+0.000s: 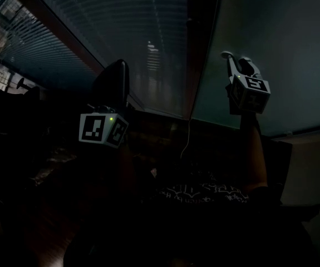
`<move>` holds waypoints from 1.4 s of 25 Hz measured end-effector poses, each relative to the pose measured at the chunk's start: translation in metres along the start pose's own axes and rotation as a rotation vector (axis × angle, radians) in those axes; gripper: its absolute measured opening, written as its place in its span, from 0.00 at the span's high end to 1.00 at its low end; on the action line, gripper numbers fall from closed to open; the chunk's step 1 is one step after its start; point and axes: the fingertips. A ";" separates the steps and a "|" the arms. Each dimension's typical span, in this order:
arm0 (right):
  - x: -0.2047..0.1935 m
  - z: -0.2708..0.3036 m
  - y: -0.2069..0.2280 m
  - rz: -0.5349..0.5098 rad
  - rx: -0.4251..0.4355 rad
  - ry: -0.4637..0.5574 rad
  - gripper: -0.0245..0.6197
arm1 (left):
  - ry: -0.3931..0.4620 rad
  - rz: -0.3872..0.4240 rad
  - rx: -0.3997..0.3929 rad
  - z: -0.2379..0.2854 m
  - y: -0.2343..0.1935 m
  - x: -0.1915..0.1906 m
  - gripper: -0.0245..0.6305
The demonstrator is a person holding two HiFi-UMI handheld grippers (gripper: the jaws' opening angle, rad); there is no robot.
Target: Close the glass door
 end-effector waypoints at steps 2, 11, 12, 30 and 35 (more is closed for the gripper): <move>-0.001 -0.001 -0.001 0.002 0.006 -0.014 0.79 | 0.001 0.004 -0.009 0.001 0.003 0.002 0.96; -0.007 -0.013 -0.006 -0.049 -0.107 -0.121 0.72 | 0.006 -0.005 -0.016 -0.003 0.007 0.006 0.96; -0.008 -0.016 -0.007 -0.081 -0.154 -0.111 0.72 | 0.008 -0.008 -0.018 -0.002 0.007 0.006 0.96; 0.052 -0.116 -0.017 -0.079 -0.124 0.230 0.96 | 0.043 -0.014 -0.079 -0.002 0.031 0.016 0.96; 0.069 -0.129 -0.022 -0.102 -0.120 0.275 0.96 | 0.047 -0.009 -0.076 -0.003 0.033 0.019 0.96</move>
Point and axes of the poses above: the fingertips, and each gripper's own axes: z forward along the fingers, y to its right, x out of its top, and after that the axes turned 11 degrees about -y, right-handed
